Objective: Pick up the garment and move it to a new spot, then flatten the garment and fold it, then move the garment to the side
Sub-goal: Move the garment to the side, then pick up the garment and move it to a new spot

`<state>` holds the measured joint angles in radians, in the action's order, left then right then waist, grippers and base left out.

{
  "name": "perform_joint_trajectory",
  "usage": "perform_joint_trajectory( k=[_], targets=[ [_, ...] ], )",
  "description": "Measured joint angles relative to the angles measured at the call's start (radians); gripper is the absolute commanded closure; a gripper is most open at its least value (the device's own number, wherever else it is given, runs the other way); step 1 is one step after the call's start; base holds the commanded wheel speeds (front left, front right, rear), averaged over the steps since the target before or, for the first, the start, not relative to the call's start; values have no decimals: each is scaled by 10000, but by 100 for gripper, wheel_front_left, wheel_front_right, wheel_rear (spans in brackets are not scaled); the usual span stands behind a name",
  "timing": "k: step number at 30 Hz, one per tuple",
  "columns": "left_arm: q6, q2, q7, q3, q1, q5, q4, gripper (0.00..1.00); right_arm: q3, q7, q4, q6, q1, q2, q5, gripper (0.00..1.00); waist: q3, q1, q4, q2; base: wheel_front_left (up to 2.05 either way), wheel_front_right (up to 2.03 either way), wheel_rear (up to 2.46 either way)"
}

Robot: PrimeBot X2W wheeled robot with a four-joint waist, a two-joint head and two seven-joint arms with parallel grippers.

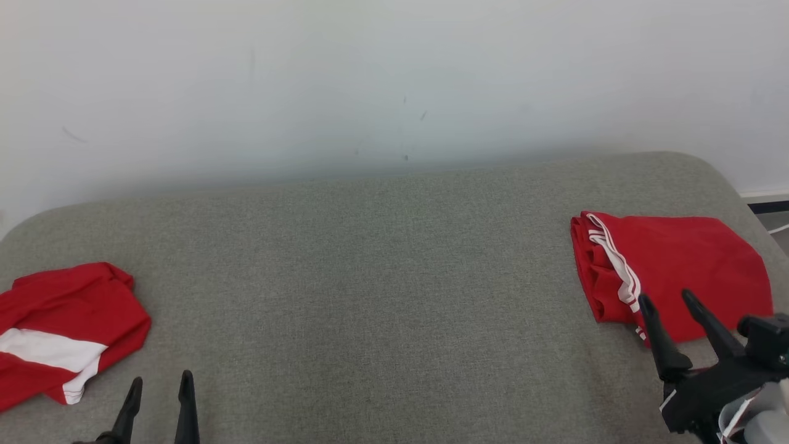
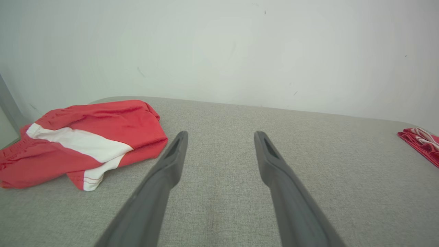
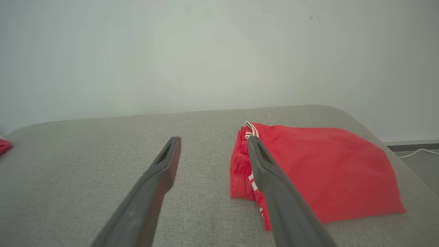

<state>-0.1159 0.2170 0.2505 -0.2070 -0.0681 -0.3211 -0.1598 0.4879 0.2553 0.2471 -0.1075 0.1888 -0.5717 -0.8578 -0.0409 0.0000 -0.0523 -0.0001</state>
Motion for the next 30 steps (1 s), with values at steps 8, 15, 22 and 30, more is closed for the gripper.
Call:
perform_joint_trajectory(
  k=[8, 15, 22, 30],
  targets=[
    [-71, -67, 10, 441, -547, 61, 523, 0, -640, -2, -612, -157, -1192, 155, 725, 0, 126, -1, -4, 1, 0, 0, 0],
    [-73, -35, 8, 589, -531, 512, 744, 0, -1398, 0, -872, -161, -1495, 159, 1223, 0, 268, 0, -120, 1, 0, 0, 0],
    [-79, -176, -44, 616, -507, 589, 930, 0, -1870, 0, -1177, -167, -1673, 445, 1687, 0, 344, 0, -115, 1, 0, 0, 0],
    [-82, -247, -224, 568, -436, 750, 1081, 0, -2587, 0, -1262, -169, -2274, 763, 2086, 0, 404, 0, 77, 2, 0, 0, 0]
  ],
)
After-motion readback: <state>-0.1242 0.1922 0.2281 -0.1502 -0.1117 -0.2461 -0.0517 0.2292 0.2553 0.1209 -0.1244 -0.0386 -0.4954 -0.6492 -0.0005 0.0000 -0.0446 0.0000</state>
